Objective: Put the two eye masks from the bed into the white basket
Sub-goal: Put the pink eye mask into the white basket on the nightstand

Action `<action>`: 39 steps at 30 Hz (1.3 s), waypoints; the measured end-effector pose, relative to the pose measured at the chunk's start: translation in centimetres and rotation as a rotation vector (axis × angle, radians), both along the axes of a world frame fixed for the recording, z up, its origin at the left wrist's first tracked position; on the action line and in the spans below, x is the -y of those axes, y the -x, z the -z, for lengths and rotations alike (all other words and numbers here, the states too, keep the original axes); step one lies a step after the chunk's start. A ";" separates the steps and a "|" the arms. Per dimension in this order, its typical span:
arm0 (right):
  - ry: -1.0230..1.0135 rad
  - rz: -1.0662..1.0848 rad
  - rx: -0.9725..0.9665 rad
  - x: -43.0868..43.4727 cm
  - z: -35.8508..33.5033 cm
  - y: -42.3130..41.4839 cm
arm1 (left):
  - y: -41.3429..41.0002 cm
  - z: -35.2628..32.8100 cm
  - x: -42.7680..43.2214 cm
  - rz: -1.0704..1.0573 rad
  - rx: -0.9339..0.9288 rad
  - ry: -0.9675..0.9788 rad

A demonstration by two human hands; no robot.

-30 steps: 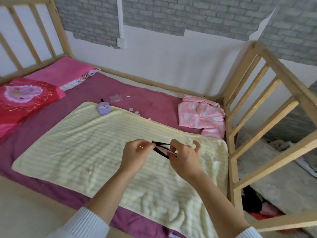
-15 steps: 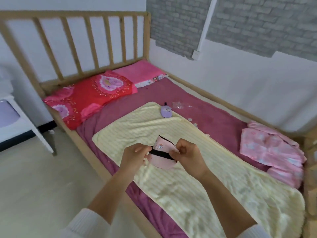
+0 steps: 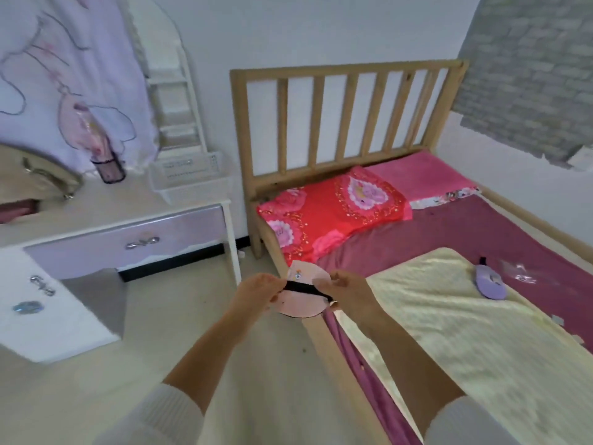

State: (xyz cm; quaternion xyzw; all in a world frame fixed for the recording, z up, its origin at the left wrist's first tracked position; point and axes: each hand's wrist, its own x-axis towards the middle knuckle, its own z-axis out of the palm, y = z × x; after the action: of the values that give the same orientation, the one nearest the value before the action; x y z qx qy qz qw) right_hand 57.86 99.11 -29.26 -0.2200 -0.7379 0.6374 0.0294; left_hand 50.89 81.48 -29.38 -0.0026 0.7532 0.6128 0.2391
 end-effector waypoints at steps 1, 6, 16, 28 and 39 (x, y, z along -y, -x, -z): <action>0.007 -0.024 0.000 1.2 0.1 2.5 | 1.9 0.0 1.3 -0.018 0.007 0.006; 0.051 -0.113 0.015 5.5 0.1 14.9 | 11.6 0.2 6.6 -0.144 -0.037 0.035; -0.122 -0.284 0.095 8.9 2.0 42.4 | 34.8 1.9 12.3 -0.276 -0.229 0.348; -0.050 -0.153 0.116 11.9 3.4 65.9 | 53.4 7.0 16.4 -0.379 -0.115 0.459; 0.007 -0.140 0.442 16.6 12.1 73.9 | 62.5 11.9 17.5 -0.114 -0.173 0.560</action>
State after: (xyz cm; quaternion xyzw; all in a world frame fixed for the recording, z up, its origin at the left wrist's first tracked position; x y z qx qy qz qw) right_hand -16.05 82.50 -41.32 -0.3026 -0.7376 0.5768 -0.1778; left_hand -11.60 64.02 -41.30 -0.0586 0.9091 0.3916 0.1292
